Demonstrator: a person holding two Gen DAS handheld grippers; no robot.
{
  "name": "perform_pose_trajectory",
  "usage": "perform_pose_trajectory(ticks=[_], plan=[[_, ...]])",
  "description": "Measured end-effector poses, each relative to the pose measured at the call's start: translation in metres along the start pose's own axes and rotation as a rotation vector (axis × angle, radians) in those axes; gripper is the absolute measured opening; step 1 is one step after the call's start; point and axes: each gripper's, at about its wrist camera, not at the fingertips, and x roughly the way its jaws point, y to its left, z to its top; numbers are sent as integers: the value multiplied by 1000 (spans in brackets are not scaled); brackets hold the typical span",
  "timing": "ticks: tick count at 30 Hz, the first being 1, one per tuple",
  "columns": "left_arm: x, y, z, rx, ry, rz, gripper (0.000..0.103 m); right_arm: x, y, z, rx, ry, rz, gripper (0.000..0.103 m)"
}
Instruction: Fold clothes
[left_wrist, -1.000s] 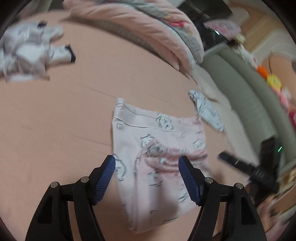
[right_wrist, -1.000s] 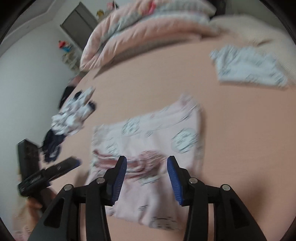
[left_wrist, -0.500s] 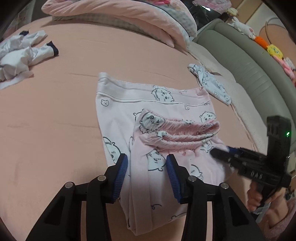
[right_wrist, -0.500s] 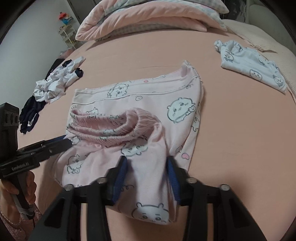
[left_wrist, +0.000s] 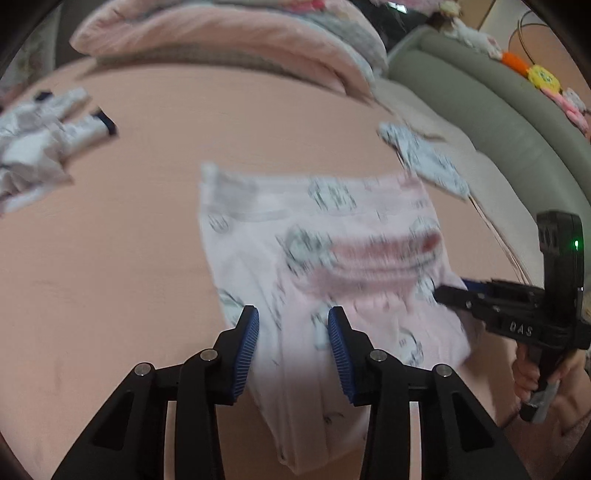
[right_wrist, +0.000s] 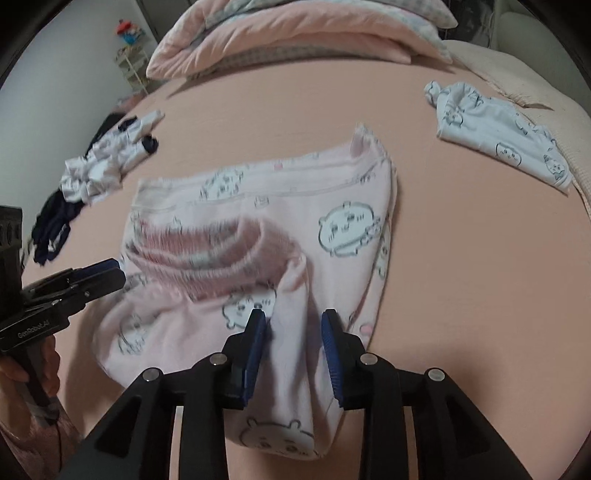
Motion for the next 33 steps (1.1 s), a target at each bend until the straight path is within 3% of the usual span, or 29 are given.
perform_pose_trajectory(ticks=[2,4,6,9,12,16,22,26,28,33], plan=[[7,-2,-2,6,24,2,35,-2,1,-4,14,-9,46,31],[9,-6,0,26,15,21,17,-4,8,-6,21,-39,66,30],[9,-5,4,17,-12,37,13,-4,12,-7,12,-62,47,29],[7,3,11,-15,-60,74,9,1,13,-5,-5,-73,4,18],[3,8,13,-33,-76,48,9,-3,6,3,20,-111,-21,16],[2,6,9,-27,-27,-12,11,-2,-7,6,87,-45,36,17],[11,1,6,-7,9,10,18,-3,4,-2,21,-15,108,17],[16,-1,5,7,21,11,28,6,13,0,-12,13,56,17],[13,0,4,32,17,98,29,14,12,1,-15,23,32,17],[-4,22,5,-82,3,105,35,5,8,1,8,-5,-7,16]])
